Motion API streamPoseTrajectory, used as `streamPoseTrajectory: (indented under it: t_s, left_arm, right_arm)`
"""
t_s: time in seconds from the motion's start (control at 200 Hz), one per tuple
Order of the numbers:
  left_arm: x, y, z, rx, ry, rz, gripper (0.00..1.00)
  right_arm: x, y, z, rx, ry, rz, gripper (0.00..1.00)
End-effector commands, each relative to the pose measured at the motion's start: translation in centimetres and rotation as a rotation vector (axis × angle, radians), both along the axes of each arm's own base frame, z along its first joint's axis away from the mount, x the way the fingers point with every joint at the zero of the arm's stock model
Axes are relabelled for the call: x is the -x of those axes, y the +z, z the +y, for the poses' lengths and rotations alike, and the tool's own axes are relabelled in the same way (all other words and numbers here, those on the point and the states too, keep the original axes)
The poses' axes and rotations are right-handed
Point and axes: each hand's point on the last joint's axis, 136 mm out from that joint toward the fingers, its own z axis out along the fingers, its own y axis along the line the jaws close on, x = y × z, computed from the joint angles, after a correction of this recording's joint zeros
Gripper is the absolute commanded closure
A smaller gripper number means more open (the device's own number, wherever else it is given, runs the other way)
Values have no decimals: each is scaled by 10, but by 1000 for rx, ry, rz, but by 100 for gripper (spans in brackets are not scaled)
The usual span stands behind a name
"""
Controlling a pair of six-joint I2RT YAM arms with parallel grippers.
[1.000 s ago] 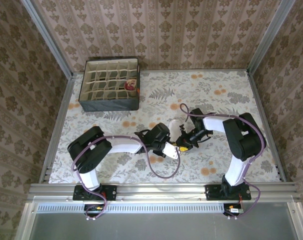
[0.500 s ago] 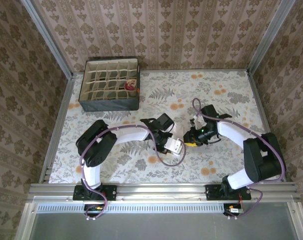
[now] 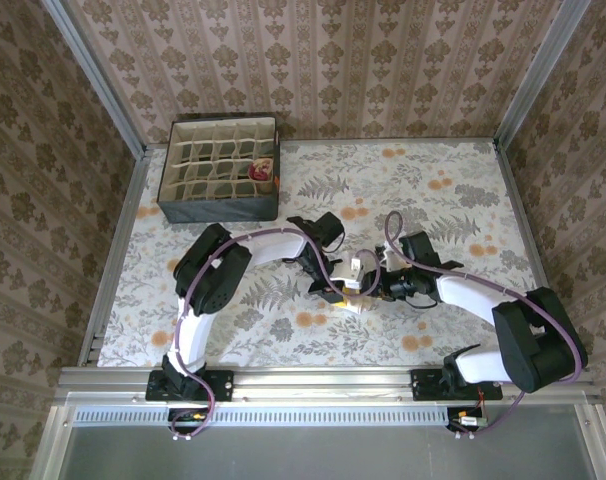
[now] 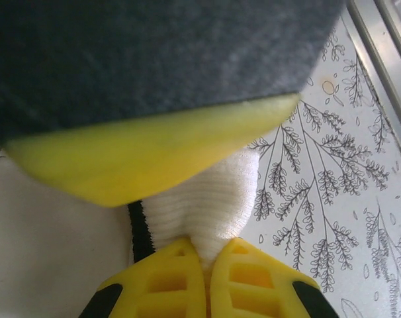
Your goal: Roll the socks
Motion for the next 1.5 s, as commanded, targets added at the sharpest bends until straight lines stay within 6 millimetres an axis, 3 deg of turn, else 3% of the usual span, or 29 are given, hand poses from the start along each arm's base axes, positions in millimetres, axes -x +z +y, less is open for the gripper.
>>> streamPoseTrajectory:
  t_s: [0.0,0.39,0.785,1.0,1.085,1.19,1.295,1.495]
  left_arm:
    - [16,-14,15,-119,49,147,100]
    - [-6,-10,11,-98,162,237,100]
    - [-29,-21,8,-146,294,321,100]
    - [-44,-25,10,-160,389,353,100]
    - [-47,-26,12,-161,412,361,100]
    - [-48,-25,13,-152,419,350,100]
    - [-49,-24,14,-139,426,320,95]
    - [-55,-17,18,-73,451,210,84]
  right_arm:
    - [-1,3,9,-47,26,-32,68]
    - [19,-24,23,26,138,35,60]
    - [25,-18,19,222,227,-61,58]
    - [32,-30,20,305,282,-41,59]
    - [33,-33,19,333,289,-37,64]
    - [29,-35,15,378,272,-33,88]
    - [24,-38,4,445,224,-20,100]
    - [26,-49,-6,508,184,54,100]
